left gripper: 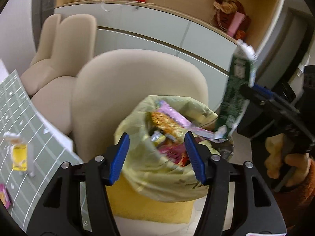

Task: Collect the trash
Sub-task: 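Carry the milk carton and pink lollipop over the trash bag and open both grippers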

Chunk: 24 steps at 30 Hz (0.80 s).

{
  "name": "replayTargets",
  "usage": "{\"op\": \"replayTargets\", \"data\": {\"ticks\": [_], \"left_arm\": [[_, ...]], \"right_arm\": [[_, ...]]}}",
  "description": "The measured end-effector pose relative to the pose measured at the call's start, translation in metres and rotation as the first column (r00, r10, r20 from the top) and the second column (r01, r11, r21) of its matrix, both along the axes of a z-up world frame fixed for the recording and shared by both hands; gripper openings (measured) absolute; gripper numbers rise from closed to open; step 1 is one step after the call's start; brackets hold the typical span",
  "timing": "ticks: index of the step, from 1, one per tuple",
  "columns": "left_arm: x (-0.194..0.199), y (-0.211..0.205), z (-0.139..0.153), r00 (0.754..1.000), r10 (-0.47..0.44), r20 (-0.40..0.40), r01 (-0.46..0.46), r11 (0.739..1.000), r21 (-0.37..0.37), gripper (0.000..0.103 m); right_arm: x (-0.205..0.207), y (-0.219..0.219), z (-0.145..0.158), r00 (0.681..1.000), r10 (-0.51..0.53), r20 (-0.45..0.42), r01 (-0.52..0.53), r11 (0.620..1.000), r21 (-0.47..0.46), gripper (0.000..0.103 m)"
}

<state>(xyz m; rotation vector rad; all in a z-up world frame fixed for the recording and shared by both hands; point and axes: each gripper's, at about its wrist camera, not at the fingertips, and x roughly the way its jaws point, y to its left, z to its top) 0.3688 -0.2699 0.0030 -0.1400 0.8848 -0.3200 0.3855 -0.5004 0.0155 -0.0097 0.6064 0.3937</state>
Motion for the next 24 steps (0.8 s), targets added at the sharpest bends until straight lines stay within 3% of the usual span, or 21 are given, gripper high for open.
{"op": "replayTargets", "data": {"ticks": [5, 14, 24], "left_arm": [[-0.019, 0.031, 0.002, 0.997, 0.076, -0.011, -0.076, 0.997, -0.022, 0.055], [-0.057, 0.086, 0.002, 0.983, 0.182, -0.002, -0.182, 0.983, -0.013, 0.055], [-0.076, 0.118, -0.007, 0.970, 0.241, -0.028, -0.242, 0.970, -0.028, 0.055]], "right_arm": [[0.017, 0.021, -0.043, 0.996, 0.011, -0.092, -0.016, 0.998, -0.064, 0.054], [0.019, 0.023, -0.117, 0.960, -0.006, -0.280, -0.026, 0.994, -0.110, 0.054], [0.013, 0.027, -0.118, 0.963, -0.037, -0.267, 0.005, 0.993, -0.120, 0.054]]}}
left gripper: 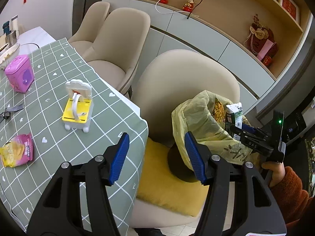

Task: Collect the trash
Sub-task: 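Carry the milk carton and pink lollipop over the trash bag and open both grippers, then move both tools back over the table toward the scissors and chip bag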

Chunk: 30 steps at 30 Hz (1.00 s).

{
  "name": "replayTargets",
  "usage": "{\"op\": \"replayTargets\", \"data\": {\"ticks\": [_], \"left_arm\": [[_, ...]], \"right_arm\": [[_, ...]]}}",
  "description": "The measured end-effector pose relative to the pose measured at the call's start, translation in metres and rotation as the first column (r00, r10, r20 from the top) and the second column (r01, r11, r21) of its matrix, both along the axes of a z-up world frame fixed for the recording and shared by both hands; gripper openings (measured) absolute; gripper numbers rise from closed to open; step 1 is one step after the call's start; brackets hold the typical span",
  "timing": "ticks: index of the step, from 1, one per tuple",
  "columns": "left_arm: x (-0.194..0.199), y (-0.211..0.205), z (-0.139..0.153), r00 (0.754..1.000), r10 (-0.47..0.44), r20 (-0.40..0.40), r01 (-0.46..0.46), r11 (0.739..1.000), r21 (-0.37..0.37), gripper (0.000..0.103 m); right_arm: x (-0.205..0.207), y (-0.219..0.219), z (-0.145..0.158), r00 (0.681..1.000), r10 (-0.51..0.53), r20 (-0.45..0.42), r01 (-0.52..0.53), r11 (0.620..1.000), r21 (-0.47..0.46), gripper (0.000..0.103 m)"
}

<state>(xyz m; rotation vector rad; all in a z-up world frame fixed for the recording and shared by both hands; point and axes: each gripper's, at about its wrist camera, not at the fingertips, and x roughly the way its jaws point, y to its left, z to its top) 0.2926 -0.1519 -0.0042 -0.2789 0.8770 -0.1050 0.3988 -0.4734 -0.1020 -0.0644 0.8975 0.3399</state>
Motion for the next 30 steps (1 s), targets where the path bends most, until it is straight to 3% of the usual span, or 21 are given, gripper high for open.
{"op": "replayTargets", "data": {"ticks": [8, 10, 11, 19, 25, 30], "left_arm": [[-0.011, 0.008, 0.005, 1.000, -0.016, 0.027, 0.016, 1.000, 0.022, 0.055], [-0.013, 0.010, 0.006, 0.999, -0.017, 0.033, 0.016, 0.999, 0.029, 0.056], [-0.015, 0.012, 0.007, 0.999, -0.017, 0.037, 0.015, 0.999, 0.032, 0.056], [-0.033, 0.039, 0.009, 0.998, 0.003, 0.062, -0.005, 0.999, 0.036, 0.057], [-0.050, 0.073, 0.011, 0.997, 0.036, 0.073, -0.039, 0.998, 0.041, 0.057], [-0.074, 0.123, 0.007, 0.993, 0.088, 0.072, -0.091, 0.995, 0.035, 0.057]], "right_arm": [[-0.005, 0.005, 0.009, 1.000, -0.021, 0.007, 0.021, 0.999, 0.025, 0.055], [-0.008, 0.006, 0.013, 0.999, -0.030, 0.017, 0.030, 0.999, 0.038, 0.060], [-0.010, 0.007, 0.016, 0.999, -0.034, 0.029, 0.033, 0.999, 0.039, 0.064], [-0.036, 0.025, 0.059, 0.983, -0.068, 0.169, 0.061, 0.997, 0.046, 0.069], [-0.057, 0.066, 0.086, 0.976, -0.031, 0.214, 0.003, 0.992, 0.130, 0.070], [-0.075, 0.123, 0.091, 0.977, 0.045, 0.207, -0.084, 0.979, 0.184, 0.072]]}}
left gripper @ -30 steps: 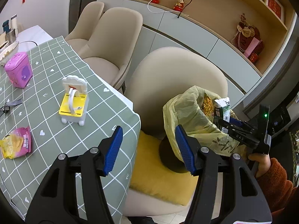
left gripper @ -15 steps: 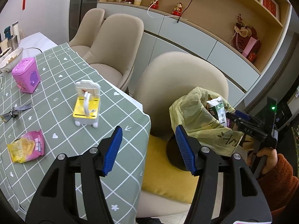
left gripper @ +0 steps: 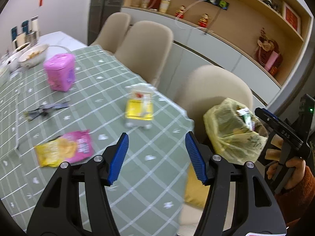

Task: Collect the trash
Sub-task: 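Move both tools back over the table toward the scissors and chip bag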

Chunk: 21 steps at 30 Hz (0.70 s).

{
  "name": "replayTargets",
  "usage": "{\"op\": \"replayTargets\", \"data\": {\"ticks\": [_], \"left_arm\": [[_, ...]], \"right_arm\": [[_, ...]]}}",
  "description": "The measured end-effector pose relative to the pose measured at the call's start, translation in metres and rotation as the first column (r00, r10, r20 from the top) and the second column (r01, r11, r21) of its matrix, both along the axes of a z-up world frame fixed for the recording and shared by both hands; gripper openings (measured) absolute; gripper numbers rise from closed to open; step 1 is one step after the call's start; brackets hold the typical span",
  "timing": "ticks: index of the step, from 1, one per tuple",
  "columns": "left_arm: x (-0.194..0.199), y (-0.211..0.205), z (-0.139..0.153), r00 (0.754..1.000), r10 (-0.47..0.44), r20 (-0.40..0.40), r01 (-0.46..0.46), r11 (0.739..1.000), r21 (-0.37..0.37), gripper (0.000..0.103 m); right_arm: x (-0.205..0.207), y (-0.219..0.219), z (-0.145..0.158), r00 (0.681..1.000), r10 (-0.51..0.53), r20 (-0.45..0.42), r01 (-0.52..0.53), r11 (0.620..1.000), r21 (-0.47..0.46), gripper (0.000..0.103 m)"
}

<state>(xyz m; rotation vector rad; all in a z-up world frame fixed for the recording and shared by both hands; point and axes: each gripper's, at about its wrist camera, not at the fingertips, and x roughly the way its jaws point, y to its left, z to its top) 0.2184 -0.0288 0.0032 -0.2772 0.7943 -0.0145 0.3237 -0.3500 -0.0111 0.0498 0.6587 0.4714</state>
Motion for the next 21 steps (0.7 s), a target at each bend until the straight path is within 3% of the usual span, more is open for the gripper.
{"op": "replayTargets", "data": {"ticks": [3, 7, 14, 18, 21], "left_arm": [[-0.019, 0.042, -0.009, 0.998, 0.063, -0.013, -0.063, 0.998, -0.019, 0.057], [-0.049, 0.102, -0.025, 0.984, 0.173, -0.043, -0.174, 0.984, -0.032, 0.057], [-0.103, 0.204, -0.044, 0.937, 0.343, -0.063, -0.346, 0.937, -0.042, 0.059], [-0.116, 0.241, -0.055, 0.922, 0.380, -0.077, -0.385, 0.920, -0.068, 0.059], [-0.117, 0.262, -0.060, 0.927, 0.367, -0.079, -0.372, 0.925, -0.078, 0.059]], "right_arm": [[-0.010, 0.044, -0.005, 0.994, 0.095, -0.062, -0.094, 0.995, 0.013, 0.073], [-0.027, 0.103, -0.018, 0.975, 0.195, -0.110, -0.201, 0.978, -0.049, 0.073], [-0.048, 0.200, -0.041, 0.917, 0.338, -0.211, -0.361, 0.929, -0.083, 0.073], [-0.058, 0.252, -0.060, 0.880, 0.382, -0.283, -0.401, 0.916, -0.010, 0.073], [-0.071, 0.294, -0.077, 0.857, 0.390, -0.336, -0.400, 0.915, 0.040, 0.073]]}}
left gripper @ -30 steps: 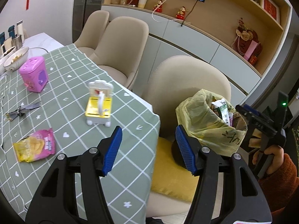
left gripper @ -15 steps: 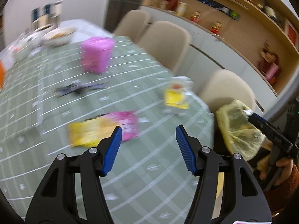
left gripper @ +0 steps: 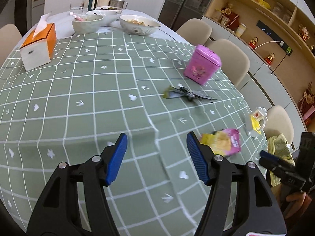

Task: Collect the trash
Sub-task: 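Move both tools back over the table toward the scissors and chip bag, then grasp the black scissors with the left gripper while the right gripper grasps the pink chip bag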

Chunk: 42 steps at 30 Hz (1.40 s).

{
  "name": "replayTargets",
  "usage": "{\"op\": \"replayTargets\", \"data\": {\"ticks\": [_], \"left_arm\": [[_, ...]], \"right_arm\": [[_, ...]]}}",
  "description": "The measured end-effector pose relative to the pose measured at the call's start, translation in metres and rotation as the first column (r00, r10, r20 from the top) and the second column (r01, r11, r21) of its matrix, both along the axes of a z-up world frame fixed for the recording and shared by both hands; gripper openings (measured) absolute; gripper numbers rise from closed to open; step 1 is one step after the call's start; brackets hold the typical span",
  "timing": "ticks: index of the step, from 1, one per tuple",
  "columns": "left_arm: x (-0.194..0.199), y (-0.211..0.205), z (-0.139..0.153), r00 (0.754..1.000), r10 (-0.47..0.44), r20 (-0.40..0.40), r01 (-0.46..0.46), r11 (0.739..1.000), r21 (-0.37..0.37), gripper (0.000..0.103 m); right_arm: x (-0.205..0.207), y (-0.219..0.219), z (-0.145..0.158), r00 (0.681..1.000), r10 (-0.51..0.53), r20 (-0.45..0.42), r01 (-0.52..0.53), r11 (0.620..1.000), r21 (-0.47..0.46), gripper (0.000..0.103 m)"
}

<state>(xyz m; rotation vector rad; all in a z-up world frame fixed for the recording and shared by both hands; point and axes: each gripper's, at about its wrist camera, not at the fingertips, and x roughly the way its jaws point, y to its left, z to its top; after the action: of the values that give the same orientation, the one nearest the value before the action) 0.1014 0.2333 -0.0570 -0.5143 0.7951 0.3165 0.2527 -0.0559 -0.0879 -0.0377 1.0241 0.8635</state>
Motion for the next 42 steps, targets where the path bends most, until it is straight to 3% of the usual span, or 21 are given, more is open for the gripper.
{"op": "replayTargets", "data": {"ticks": [6, 9, 13, 14, 18, 26, 30, 34, 38, 42], "left_arm": [[0.019, 0.027, -0.005, 0.992, -0.128, 0.011, 0.128, 0.992, 0.006, 0.060], [0.047, 0.035, -0.002, 0.968, -0.251, 0.016, 0.251, 0.968, 0.031, 0.060], [0.105, 0.035, 0.001, 0.897, -0.442, 0.019, 0.438, 0.893, 0.104, 0.060], [0.125, 0.031, -0.002, 0.869, -0.495, 0.004, 0.490, 0.861, 0.132, 0.060], [0.177, 0.017, -0.019, 0.793, -0.605, -0.072, 0.608, 0.776, 0.167, 0.060], [0.197, -0.005, -0.043, 0.734, -0.665, -0.134, 0.679, 0.724, 0.125, 0.060], [0.192, -0.007, -0.044, 0.730, -0.671, -0.125, 0.683, 0.723, 0.106, 0.060], [0.189, -0.003, -0.045, 0.750, -0.649, -0.126, 0.660, 0.746, 0.091, 0.054], [0.190, 0.004, -0.046, 0.778, -0.613, -0.136, 0.625, 0.778, 0.066, 0.041], [0.187, 0.009, -0.042, 0.795, -0.592, -0.130, 0.602, 0.795, 0.065, 0.035]], "right_arm": [[-0.006, 0.040, -0.020, 0.997, -0.069, -0.015, 0.068, 0.997, -0.042, 0.073], [-0.002, 0.039, -0.024, 0.991, -0.132, -0.013, 0.130, 0.988, -0.078, 0.073], [-0.003, 0.025, -0.023, 0.976, -0.217, 0.010, 0.217, 0.969, -0.122, 0.073], [-0.004, 0.021, -0.024, 0.972, -0.236, 0.013, 0.235, 0.963, -0.130, 0.073], [-0.012, 0.010, -0.027, 0.958, -0.288, 0.006, 0.285, 0.945, -0.159, 0.073], [-0.026, 0.001, -0.031, 0.943, -0.333, 0.017, 0.330, 0.927, -0.180, 0.074], [-0.029, 0.008, -0.032, 0.942, -0.332, 0.044, 0.333, 0.917, -0.219, 0.075], [-0.026, 0.026, -0.031, 0.935, -0.351, 0.054, 0.351, 0.889, -0.295, 0.075], [-0.029, 0.040, -0.029, 0.937, -0.349, -0.004, 0.342, 0.922, -0.178, 0.075], [-0.026, 0.063, -0.027, 0.939, -0.343, -0.012, 0.338, 0.930, -0.143, 0.073]]}}
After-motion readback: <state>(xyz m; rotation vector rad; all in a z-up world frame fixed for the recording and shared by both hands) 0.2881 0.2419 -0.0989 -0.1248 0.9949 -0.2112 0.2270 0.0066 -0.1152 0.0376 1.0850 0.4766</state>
